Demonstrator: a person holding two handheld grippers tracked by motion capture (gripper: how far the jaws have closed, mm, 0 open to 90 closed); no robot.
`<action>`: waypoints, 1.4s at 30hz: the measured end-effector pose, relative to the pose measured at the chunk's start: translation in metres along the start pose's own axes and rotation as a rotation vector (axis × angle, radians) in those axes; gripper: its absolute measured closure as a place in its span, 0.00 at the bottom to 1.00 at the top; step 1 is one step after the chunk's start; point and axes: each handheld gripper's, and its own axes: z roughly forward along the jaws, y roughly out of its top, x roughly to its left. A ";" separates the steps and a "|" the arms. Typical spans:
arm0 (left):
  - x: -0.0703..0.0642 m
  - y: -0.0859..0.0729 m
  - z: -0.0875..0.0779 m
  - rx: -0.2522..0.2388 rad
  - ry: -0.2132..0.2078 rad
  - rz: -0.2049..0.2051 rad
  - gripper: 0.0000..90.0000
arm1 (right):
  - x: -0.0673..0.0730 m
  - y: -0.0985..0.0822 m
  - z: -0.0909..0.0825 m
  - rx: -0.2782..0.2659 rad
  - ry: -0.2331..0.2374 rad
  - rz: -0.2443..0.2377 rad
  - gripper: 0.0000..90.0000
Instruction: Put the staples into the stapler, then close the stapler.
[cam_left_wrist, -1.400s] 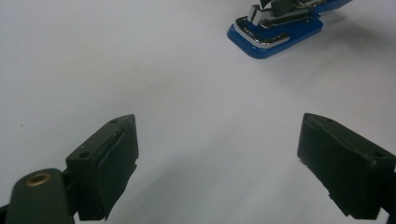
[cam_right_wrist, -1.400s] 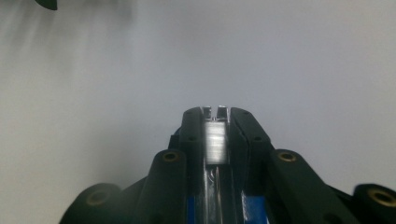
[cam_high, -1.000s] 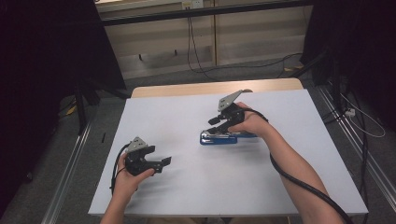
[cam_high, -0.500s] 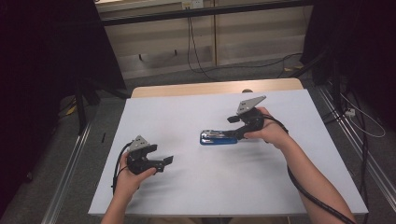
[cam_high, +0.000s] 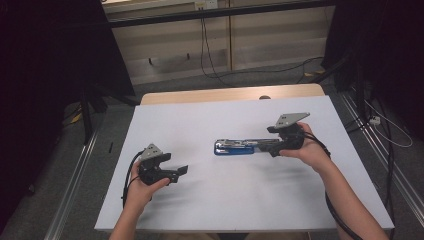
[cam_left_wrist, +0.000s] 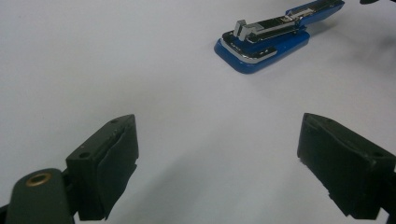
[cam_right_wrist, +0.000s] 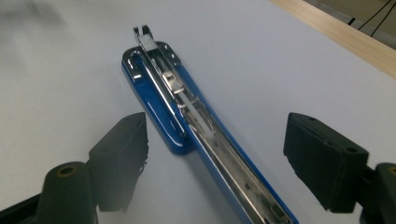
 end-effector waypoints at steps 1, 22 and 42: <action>0.000 0.000 0.000 0.000 -0.001 0.000 0.14 | 0.001 -0.002 -0.001 0.010 -0.011 -0.003 0.22; -0.010 0.007 0.012 -0.006 -0.010 0.004 0.14 | 0.006 -0.031 -0.022 -0.002 -0.082 0.052 0.18; -0.029 0.035 0.051 -0.021 -0.040 -0.007 0.53 | -0.005 -0.059 -0.045 -0.016 -0.225 0.207 0.77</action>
